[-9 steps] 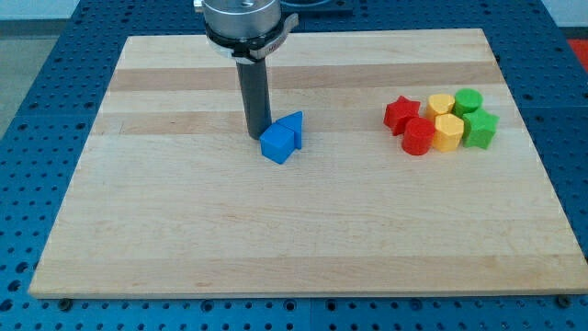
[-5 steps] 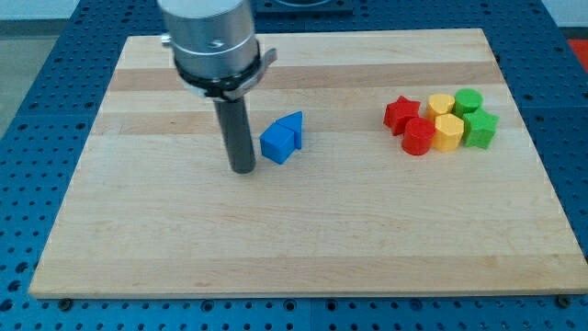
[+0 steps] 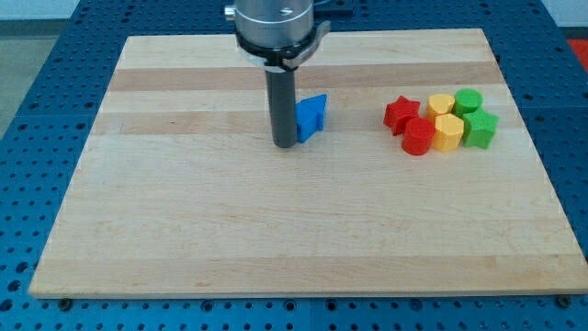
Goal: Push the blue cube and the blue triangle towards the top right
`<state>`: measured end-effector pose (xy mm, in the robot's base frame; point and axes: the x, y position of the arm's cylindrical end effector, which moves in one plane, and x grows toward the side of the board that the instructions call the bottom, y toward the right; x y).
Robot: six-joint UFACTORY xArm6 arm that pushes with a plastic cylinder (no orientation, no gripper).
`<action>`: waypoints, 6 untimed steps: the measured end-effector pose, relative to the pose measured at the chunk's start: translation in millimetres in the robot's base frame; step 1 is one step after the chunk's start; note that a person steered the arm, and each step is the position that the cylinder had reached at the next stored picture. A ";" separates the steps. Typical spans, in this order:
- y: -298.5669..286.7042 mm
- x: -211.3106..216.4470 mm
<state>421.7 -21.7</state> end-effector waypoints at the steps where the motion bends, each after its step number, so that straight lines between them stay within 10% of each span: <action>1: 10.6 -12.3; 6: 57.9 -78.7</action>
<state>343.0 36.2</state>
